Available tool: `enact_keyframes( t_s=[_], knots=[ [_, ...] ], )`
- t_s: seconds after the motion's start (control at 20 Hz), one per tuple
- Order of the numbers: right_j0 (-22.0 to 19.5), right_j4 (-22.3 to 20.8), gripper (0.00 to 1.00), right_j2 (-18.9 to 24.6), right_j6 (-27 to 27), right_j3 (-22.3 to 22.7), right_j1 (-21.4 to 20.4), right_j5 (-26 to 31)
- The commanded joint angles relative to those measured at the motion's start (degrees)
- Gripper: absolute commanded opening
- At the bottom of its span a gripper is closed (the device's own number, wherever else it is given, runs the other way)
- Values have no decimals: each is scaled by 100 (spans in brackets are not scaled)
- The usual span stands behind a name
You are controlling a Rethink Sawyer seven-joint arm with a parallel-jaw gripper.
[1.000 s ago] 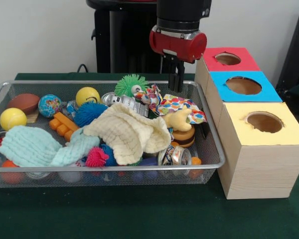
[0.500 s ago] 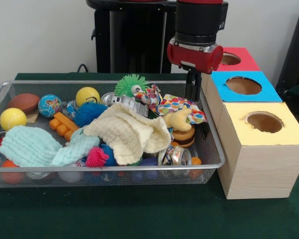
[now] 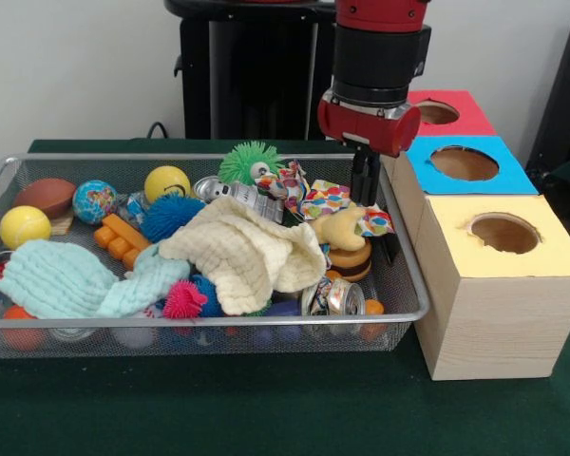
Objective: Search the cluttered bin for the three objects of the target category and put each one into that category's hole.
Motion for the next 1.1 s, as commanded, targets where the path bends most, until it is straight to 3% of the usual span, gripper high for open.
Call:
enact_keyframes(
  t_s=[0.05, 0.3, 0.55, 0.6, 1.1],
  knots=[
    [-121, 114, 0, 14, 615, -202, 114, 57],
    [-293, 45, 0, 40, 378, -300, -42, 373],
    [-211, 17, 0, -64, 451, -340, -2, 248],
    [-114, -8, 100, -187, 492, -381, 18, 205],
    [-256, 52, 100, -53, 366, -422, -42, 548]
  ],
)
